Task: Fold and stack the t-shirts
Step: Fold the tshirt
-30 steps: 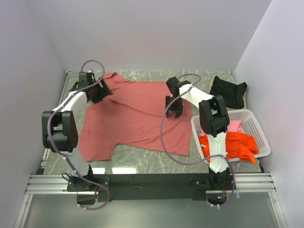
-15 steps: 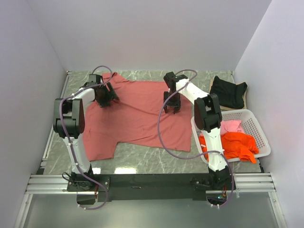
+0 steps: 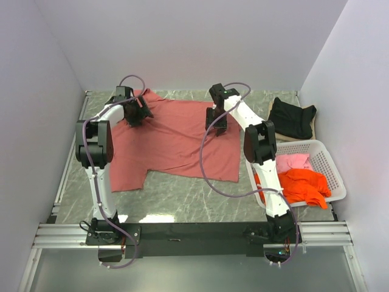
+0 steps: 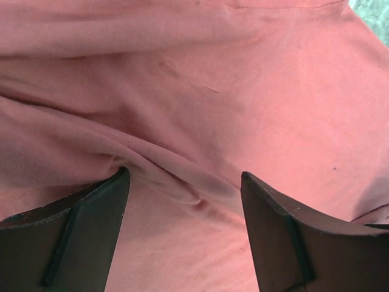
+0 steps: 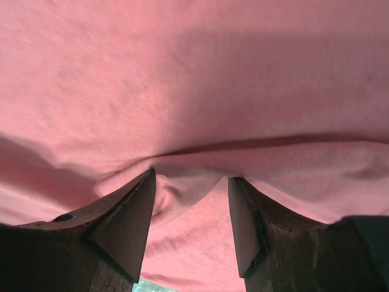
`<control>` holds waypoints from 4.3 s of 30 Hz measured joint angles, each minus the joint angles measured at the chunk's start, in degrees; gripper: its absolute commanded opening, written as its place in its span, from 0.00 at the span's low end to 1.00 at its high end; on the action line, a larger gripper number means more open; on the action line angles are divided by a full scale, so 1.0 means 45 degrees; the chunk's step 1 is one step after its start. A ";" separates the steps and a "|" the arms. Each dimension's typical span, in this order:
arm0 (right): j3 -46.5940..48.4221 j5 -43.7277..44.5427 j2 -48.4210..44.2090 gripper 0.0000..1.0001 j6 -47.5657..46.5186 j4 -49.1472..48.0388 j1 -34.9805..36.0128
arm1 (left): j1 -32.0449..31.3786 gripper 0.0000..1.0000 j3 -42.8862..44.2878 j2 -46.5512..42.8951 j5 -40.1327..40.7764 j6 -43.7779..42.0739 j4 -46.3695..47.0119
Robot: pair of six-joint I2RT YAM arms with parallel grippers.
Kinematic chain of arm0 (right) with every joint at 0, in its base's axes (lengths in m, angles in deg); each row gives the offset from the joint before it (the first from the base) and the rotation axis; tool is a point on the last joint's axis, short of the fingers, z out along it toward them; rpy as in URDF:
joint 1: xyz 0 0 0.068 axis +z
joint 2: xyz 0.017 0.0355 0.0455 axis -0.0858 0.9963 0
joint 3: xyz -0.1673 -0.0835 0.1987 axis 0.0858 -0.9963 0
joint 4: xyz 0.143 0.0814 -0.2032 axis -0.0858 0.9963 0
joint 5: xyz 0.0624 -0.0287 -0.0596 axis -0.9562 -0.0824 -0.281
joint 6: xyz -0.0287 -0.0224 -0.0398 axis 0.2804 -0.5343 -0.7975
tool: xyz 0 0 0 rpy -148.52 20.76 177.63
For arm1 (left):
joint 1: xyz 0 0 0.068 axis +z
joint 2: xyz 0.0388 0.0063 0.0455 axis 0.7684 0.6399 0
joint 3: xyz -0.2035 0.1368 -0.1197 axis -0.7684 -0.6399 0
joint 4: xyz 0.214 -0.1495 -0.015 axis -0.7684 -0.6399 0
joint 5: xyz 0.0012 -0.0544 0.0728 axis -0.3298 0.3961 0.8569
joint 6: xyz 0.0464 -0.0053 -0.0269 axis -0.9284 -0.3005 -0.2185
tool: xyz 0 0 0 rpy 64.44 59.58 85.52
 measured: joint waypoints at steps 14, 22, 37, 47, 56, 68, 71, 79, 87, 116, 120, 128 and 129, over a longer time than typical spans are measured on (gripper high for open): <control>-0.3861 -0.1370 -0.4284 0.61 -0.0209 -0.3648 -0.0131 | 0.0015 0.95 -0.7538 -1.1856 0.5683 0.0884 -0.1365; -0.9777 -0.1744 -0.9340 0.61 -0.0053 -0.5858 -0.0121 | -0.0228 0.94 -1.0681 -1.4309 0.7830 0.3249 -0.5163; -1.5470 -0.2113 -1.2560 0.60 0.0233 -0.7218 -0.0073 | -0.0321 0.87 -1.2871 -1.5781 0.8650 0.9428 -0.7475; -1.7646 -0.2069 -1.4542 0.60 0.0593 -0.7664 -0.0073 | -0.0306 0.65 -1.3002 -1.4256 0.9593 1.1380 -0.6756; -1.8229 -0.1831 -1.5135 0.60 0.0758 -0.7635 -0.0073 | 0.0102 0.57 -1.3245 -1.3279 0.9685 1.1579 -0.5595; -1.8229 -0.1729 -1.5198 0.60 0.0811 -0.7635 -0.0073 | 0.1452 0.35 -1.4649 -1.3629 0.9466 1.1536 -0.4779; -1.8229 -0.1729 -1.5198 0.60 0.0816 -0.7630 -0.0073 | 0.1753 0.16 -1.4766 -1.3687 0.9457 1.1215 -0.4532; -1.8321 -0.1379 -1.5266 0.60 0.0850 -0.7611 -0.0073 | 0.2098 0.00 -1.4834 -1.3979 0.9209 1.0010 -0.3808; -1.8520 -0.0087 -1.5290 0.60 0.0967 -0.6970 0.0005 | 0.2297 0.01 -1.4260 -1.5353 0.8587 0.8689 -0.3604; -1.8263 0.3147 -1.2381 0.59 0.2429 -0.6601 0.1200 | 0.1462 0.01 -1.4474 -1.8234 0.7451 0.8106 -0.3609; -1.8243 0.3395 -1.1987 0.55 0.2555 -0.6688 0.1292 | 0.1452 0.00 -1.4596 -1.8360 0.7456 0.8111 -0.3721; -1.8243 0.3546 -1.1948 0.20 0.2769 -0.7043 0.1695 | 0.1384 0.01 -1.4620 -1.8549 0.7640 0.8106 -0.4046; -1.8243 0.3531 -1.1948 0.15 0.2783 -0.7077 0.1749 | 0.1379 0.01 -1.4620 -1.8583 0.7650 0.8106 -0.4104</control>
